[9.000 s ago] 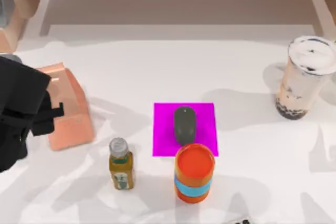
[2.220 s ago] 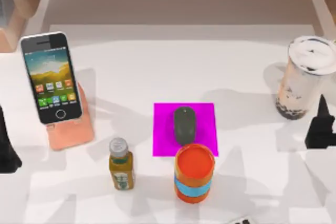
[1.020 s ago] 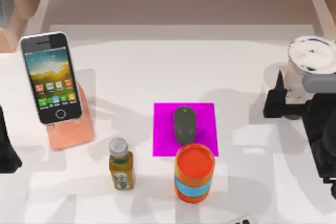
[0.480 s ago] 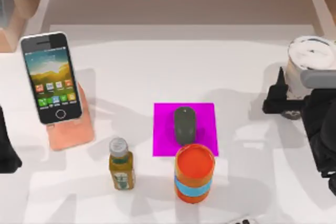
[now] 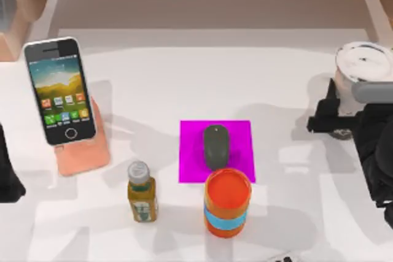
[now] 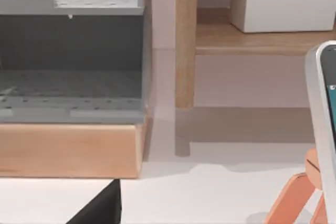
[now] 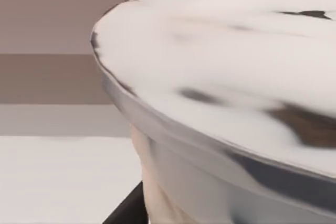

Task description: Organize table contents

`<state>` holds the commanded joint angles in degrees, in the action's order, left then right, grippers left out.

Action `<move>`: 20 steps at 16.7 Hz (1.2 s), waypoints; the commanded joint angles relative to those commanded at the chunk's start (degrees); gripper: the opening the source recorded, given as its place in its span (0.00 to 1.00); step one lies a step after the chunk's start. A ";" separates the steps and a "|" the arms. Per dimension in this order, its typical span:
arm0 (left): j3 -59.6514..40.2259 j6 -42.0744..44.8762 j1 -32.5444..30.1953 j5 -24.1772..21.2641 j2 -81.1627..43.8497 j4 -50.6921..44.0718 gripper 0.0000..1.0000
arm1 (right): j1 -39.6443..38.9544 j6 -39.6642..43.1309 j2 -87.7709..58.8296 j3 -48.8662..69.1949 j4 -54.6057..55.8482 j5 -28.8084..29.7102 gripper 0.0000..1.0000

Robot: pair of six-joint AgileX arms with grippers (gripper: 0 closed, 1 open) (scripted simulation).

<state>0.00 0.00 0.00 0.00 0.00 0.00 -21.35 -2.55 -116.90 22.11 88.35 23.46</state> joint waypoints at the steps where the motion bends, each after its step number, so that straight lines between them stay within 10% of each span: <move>1: 0.00 0.00 0.00 0.00 0.00 0.00 1.00 | 0.00 0.00 0.00 0.00 0.00 0.00 0.10; 20: 0.00 0.00 0.00 0.00 0.00 0.00 1.00 | -0.04 -0.19 3.55 -0.11 -3.41 -0.04 0.00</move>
<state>0.00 0.00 0.00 0.00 0.00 0.00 -21.39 -2.74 -113.34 22.00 84.94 23.43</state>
